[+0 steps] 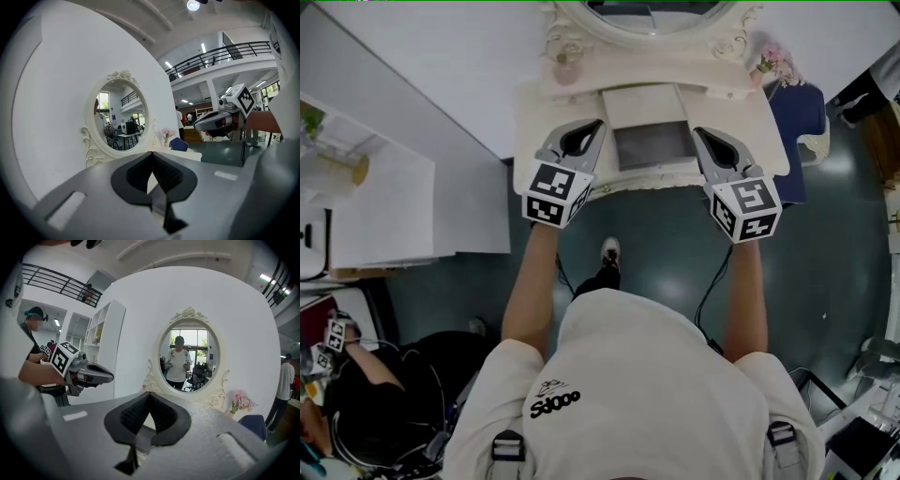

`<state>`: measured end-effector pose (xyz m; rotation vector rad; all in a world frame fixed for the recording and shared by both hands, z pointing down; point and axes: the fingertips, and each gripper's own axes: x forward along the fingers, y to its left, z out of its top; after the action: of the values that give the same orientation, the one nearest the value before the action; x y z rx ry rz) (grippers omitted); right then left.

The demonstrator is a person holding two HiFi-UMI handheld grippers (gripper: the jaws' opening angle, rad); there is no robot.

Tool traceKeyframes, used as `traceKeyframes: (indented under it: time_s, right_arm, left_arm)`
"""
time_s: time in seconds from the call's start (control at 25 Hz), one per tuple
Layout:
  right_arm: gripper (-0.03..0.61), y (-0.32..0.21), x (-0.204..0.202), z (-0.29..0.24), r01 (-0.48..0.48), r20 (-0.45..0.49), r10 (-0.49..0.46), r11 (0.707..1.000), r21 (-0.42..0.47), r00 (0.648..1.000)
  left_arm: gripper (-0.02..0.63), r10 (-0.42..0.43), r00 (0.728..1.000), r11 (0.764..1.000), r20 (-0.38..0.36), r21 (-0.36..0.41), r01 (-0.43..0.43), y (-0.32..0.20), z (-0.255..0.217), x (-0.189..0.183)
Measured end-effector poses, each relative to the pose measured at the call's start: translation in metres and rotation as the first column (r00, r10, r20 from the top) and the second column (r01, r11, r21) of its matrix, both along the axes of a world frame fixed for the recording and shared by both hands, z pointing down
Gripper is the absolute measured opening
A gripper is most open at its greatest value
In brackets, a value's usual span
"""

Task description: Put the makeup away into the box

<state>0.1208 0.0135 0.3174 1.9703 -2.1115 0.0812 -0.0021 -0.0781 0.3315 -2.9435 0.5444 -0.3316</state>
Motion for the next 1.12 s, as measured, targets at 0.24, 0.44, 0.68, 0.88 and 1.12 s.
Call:
traceKeyframes:
  time_s: [0.24, 0.44, 0.68, 0.88, 1.12]
  right_arm:
    - [0.002, -0.063, 0.008, 0.012, 0.015, 0.011, -0.015, 0.999, -0.042, 1.0]
    - [0.002, -0.121, 0.006, 0.027, 0.058, 0.024, -0.057, 0.995, -0.083, 0.998]
    - [0.002, -0.174, 0.005, 0.054, 0.134, 0.042, -0.129, 0.981, -0.137, 0.991]
    - [0.002, -0.213, 0.003, 0.087, 0.251, 0.068, -0.242, 0.946, -0.203, 0.968]
    - [0.002, -0.237, 0.001, 0.123, 0.383, 0.096, -0.371, 0.885, -0.263, 0.924]
  left_arm:
    - [0.018, -0.04, 0.999, 0.998, 0.01, -0.04, 0.041, -0.067, 0.015, 0.007]
    - [0.018, -0.091, 0.995, 0.992, 0.045, -0.088, 0.094, -0.117, 0.034, 0.004]
    - [0.066, -0.164, 0.98, 0.97, 0.113, -0.16, 0.181, -0.158, 0.078, -0.003]
    - [0.084, -0.285, 0.94, 0.916, 0.189, -0.235, 0.325, -0.181, 0.126, -0.019]
    - [0.104, -0.384, 0.881, 0.835, 0.276, -0.303, 0.459, -0.186, 0.177, -0.026]
